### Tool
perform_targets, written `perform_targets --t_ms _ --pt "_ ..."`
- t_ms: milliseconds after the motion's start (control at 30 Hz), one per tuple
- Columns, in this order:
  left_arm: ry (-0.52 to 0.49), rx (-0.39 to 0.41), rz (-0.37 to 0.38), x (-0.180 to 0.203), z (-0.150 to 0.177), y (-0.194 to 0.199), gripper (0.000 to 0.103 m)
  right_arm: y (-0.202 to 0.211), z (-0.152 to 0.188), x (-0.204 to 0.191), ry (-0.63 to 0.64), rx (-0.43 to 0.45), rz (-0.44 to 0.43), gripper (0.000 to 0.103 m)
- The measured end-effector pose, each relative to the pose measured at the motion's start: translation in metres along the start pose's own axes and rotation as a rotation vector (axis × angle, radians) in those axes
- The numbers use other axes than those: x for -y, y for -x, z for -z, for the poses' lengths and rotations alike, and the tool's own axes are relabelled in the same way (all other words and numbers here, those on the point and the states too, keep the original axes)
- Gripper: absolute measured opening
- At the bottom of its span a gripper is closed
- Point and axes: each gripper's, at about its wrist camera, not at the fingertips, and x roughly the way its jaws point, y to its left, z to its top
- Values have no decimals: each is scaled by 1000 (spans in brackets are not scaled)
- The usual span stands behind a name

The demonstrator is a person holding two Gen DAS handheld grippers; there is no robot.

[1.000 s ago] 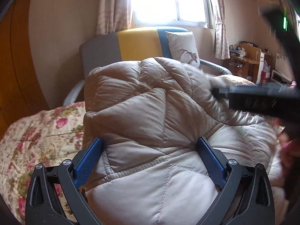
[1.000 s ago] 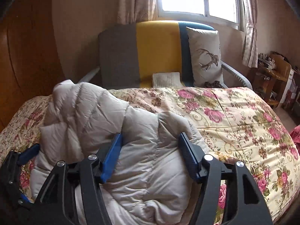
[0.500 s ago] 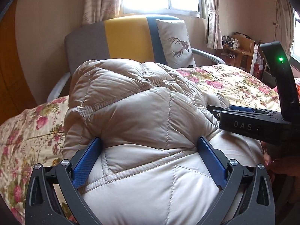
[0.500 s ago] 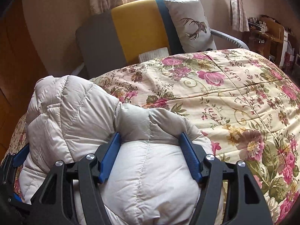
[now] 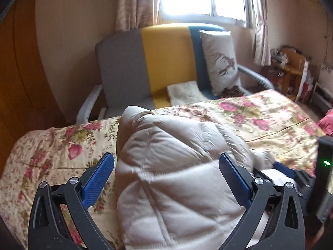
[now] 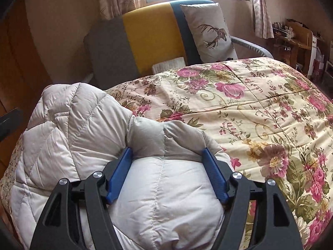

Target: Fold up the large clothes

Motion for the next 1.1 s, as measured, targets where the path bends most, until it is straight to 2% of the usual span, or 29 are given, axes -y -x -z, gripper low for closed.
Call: perform_targets --t_ms 100,167,533,733,800,833,900,967,1033,1100 --pt "-51 -121 -69 9 -4 -46 100 0 0 1 -7 -3 -3 70" --pt "-35 -201 -51 8 2 -68 100 -2 -1 3 -17 -10 3 70" --pt "-47 -235 -57 3 21 -117 100 -15 -6 -9 16 -41 79 71" --pt "-3 -162 -67 -4 29 -84 100 -10 -1 -9 37 -13 48 72" --pt "17 -144 -40 -9 35 -66 100 -7 -1 -9 40 -1 42 73" --pt "31 -132 -3 -13 41 -50 100 -5 0 -9 37 6 54 79" --pt "61 -119 61 -19 49 -28 100 -2 -1 -6 25 4 50 84" --pt "105 -101 132 -28 65 0 100 5 -3 -1 2 9 7 88" --pt "121 -87 148 -33 81 17 100 17 -4 3 -13 9 -35 99" --pt "131 -79 157 -40 101 30 100 31 -1 2 -4 8 -43 101"
